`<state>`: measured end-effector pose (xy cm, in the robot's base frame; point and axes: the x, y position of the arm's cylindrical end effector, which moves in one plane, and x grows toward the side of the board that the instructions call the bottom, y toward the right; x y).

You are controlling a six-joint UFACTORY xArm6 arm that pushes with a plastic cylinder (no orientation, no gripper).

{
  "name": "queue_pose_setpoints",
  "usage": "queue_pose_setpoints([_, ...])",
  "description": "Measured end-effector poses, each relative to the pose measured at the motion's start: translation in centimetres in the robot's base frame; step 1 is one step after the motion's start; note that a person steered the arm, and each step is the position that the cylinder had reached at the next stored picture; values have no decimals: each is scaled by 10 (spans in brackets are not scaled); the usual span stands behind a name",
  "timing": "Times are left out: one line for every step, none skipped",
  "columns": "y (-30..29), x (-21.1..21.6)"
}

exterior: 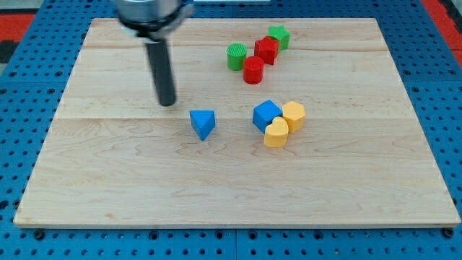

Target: Move the blue triangle into the yellow blocks

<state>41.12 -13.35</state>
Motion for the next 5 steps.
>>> queue_pose_setpoints([6,22])
queue_pose_setpoints([60,42])
queue_pose_setpoints([105,51])
queue_pose_setpoints([143,51])
queue_pose_setpoints([114,46])
